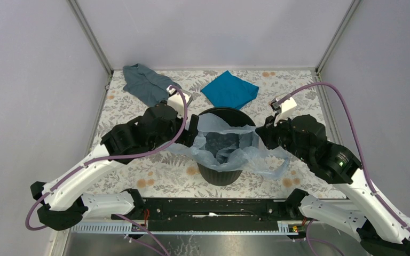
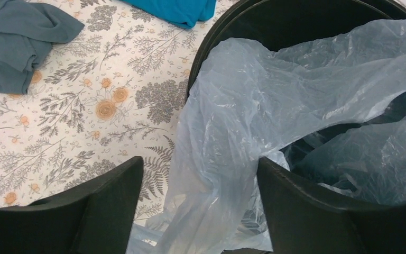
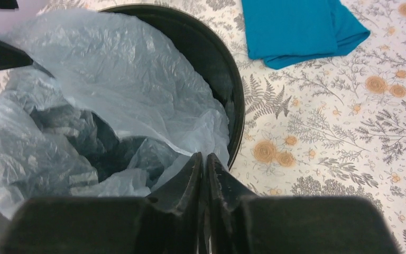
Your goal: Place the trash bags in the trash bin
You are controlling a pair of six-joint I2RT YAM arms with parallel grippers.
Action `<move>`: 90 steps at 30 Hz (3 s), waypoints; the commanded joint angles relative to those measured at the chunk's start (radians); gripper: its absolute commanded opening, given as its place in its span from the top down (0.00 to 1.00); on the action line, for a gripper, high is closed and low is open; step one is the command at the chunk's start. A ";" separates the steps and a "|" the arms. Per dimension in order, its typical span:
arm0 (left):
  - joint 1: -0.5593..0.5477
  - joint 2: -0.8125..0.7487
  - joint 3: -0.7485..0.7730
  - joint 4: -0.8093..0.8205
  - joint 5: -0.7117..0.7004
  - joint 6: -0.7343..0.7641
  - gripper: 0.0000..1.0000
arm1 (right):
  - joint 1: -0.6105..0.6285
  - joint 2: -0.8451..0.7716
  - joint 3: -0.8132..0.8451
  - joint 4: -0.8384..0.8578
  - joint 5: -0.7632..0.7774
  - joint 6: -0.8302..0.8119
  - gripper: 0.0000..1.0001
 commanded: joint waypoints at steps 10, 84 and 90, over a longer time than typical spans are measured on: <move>0.042 0.118 0.100 0.095 -0.131 -0.044 0.47 | -0.001 0.097 -0.010 0.178 0.289 0.094 1.00; 0.453 0.056 -0.338 0.301 0.239 -0.221 0.36 | -0.180 0.261 -0.131 0.343 -0.132 0.249 0.52; 0.459 0.023 -0.351 0.245 0.240 -0.192 0.26 | -0.180 0.116 -0.063 0.053 0.111 0.108 0.31</move>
